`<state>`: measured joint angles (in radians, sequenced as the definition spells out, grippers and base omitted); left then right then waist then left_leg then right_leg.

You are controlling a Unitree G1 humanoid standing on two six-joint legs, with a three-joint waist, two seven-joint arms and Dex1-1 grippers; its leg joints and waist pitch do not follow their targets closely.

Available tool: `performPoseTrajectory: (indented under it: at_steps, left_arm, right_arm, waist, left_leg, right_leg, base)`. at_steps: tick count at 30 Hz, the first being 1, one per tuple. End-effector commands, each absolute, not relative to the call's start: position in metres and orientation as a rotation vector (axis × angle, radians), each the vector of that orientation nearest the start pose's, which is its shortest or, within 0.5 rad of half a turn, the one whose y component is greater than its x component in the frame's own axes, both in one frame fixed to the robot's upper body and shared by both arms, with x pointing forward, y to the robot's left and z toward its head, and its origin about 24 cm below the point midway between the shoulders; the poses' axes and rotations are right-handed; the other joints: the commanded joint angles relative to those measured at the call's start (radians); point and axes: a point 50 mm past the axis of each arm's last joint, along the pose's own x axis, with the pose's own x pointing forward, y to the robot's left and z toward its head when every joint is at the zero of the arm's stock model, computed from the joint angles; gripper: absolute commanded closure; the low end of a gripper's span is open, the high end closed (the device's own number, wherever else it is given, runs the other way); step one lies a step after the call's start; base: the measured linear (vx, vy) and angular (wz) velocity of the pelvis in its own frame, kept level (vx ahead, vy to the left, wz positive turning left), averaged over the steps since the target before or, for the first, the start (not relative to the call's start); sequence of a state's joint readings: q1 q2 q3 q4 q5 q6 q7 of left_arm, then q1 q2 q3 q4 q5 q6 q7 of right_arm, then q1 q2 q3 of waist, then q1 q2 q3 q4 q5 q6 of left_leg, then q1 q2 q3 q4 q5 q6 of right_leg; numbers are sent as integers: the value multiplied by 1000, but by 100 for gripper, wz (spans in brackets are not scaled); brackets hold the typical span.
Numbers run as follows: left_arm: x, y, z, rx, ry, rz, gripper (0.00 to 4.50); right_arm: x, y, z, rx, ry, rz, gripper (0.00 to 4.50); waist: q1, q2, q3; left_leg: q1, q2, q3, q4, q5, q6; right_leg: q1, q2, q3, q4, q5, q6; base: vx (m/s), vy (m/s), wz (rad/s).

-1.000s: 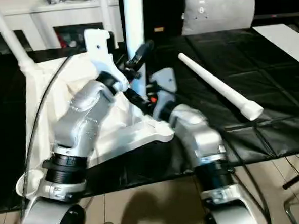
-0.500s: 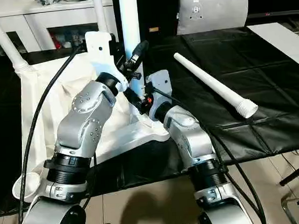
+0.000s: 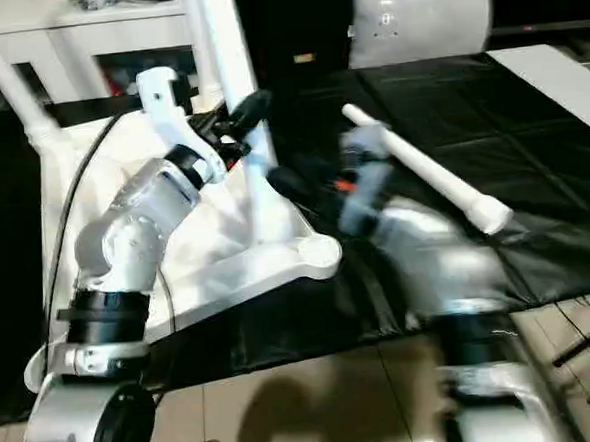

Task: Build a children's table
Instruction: Pick table leg

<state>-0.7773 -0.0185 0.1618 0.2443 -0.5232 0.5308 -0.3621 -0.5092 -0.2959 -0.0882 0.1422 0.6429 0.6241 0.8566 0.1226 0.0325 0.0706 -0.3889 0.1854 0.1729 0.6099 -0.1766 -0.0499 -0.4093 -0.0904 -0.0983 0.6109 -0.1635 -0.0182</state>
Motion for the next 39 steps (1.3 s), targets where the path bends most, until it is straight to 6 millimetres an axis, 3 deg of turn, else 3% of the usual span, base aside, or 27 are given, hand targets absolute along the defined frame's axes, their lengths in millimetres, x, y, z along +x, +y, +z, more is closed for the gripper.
performPoseTrajectory:
  at_steps: [1,6,19,21,22,33,39]
  left_arm:
    - [357,75,196,-537,-66,-776,268]
    - [350,73,204,-571,-67,-939,268]
    - [316,52,214,-378,-158,-1328,268]
    - [315,51,213,-373,-158,-1337,268]
    - [312,50,213,-359,-158,-1356,268]
    - [313,44,205,-310,-135,-1342,268]
    - [313,42,205,-303,-133,-1337,268]
  right_arm:
    - [310,-149,142,462,66,1096,80]
    - [308,-162,143,451,111,1102,54]
    - [298,-157,150,285,212,1348,53]
    - [298,-157,151,286,213,1360,53]
    - [298,-157,151,283,215,1375,53]
    - [300,-154,146,226,242,1385,53]
    - [303,-150,140,211,259,1364,110]
  waist:
    - [5,-18,-92]
    - [9,-19,-90]
    - [20,-21,-87]
    - [20,-20,-87]
    - [18,-26,-85]
    - [17,-23,-89]
    - [17,-22,-88]
  left_leg:
    - [10,34,-9,-56,-95,92]
    - [12,32,-8,-58,-104,63]
    - [11,38,-8,-58,-108,61]
    - [12,38,-8,-58,-119,60]
    - [12,39,-8,-59,-124,57]
    - [11,39,-9,-58,-98,56]
    - [12,38,-10,-58,-115,53]
  right_leg:
    - [67,-59,47,-70,-196,-186]
    - [64,-60,45,-77,-267,-169]
    - [64,-62,48,-75,-269,-166]
    - [64,-62,47,-78,-285,-162]
    - [62,-61,47,-80,-300,-155]
    - [64,-60,49,-72,-250,-170]
    - [62,-60,47,-77,-292,-157]
  base:
    - [0,0,0]
    - [0,0,0]
    - [0,0,0]
    - [0,0,0]
    - [0,0,0]
    - [0,0,0]
    - [0,0,0]
